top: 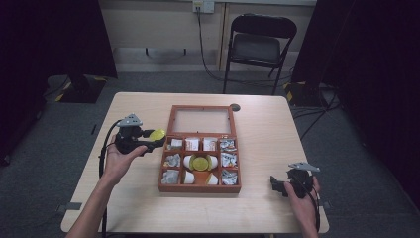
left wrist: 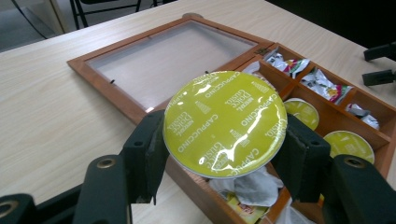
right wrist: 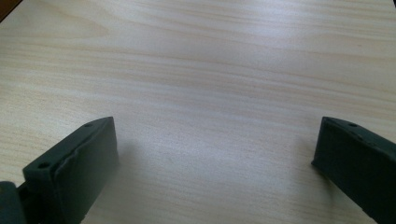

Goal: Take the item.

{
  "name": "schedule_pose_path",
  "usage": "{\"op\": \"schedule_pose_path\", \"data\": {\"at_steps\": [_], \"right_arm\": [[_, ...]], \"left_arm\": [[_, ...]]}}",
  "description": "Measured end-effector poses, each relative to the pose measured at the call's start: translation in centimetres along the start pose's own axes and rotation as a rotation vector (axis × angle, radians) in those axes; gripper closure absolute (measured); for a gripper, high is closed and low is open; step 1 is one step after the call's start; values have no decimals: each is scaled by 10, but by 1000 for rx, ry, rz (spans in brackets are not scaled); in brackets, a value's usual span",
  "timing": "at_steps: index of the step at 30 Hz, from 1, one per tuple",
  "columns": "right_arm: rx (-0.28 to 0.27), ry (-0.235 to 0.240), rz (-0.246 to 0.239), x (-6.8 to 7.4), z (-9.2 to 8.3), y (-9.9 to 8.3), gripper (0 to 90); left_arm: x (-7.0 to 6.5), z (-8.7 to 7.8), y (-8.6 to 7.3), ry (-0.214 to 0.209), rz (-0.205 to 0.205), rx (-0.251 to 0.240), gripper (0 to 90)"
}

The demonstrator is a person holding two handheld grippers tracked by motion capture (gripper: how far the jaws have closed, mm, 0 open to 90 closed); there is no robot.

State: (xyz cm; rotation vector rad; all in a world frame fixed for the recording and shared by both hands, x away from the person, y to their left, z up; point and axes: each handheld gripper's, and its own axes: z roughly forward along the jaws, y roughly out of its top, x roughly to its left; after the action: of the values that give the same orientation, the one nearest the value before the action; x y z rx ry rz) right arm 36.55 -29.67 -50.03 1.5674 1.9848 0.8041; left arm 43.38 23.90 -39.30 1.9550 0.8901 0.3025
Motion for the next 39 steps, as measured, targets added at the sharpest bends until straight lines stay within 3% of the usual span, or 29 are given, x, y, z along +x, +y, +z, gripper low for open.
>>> {"op": "schedule_pose_path", "data": {"at_steps": [11,23,39], "right_arm": [[-2,1,-4,0,0,0,0],[-2,1,-3,0,0,0,0],[-2,1,-4,0,0,0,0]], "left_arm": [[14,-3,-8,47,-41,-3,401],[25,-6,-15,97,-55,-3,401],[48,9,-37,147,-104,70,401]]}}
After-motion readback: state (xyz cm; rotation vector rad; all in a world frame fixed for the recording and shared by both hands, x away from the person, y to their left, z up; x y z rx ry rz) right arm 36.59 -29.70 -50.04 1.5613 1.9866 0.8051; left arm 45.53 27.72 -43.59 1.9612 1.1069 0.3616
